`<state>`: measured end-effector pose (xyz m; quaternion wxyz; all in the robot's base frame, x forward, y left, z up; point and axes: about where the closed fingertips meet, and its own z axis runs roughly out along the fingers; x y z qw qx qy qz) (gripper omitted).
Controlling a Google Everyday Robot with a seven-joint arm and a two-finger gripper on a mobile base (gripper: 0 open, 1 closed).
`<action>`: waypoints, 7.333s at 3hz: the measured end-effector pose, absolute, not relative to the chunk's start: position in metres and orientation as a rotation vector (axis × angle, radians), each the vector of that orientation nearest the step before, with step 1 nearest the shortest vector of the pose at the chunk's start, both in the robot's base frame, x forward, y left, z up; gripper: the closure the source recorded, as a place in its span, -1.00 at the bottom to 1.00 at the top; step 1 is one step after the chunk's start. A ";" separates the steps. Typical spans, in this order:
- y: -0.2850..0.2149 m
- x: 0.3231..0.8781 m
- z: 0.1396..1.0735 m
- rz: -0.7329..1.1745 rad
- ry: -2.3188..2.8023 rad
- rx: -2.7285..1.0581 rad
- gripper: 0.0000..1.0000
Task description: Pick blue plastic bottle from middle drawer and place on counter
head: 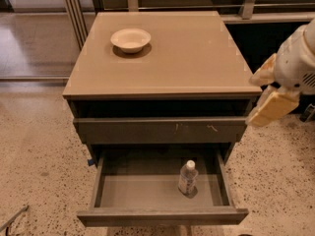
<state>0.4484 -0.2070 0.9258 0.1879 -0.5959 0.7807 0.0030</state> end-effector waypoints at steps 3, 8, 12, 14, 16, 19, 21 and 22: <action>-0.187 0.481 0.847 0.213 2.126 -1.540 1.00; -0.178 0.483 0.658 0.393 2.100 -1.451 1.00; -0.194 0.479 0.554 0.356 2.051 -1.510 -0.80; -0.188 0.493 0.508 0.456 1.997 -1.429 -0.81; -0.157 0.510 0.482 0.570 1.925 -1.401 -0.80; -0.122 0.530 0.466 0.655 1.831 -1.409 -0.34; -0.122 0.530 0.466 0.655 1.831 -1.409 0.59; -0.123 0.525 0.484 0.695 1.808 -1.359 1.00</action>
Offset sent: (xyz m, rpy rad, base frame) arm 0.0121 0.0144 -0.0709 0.1565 0.0424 0.0009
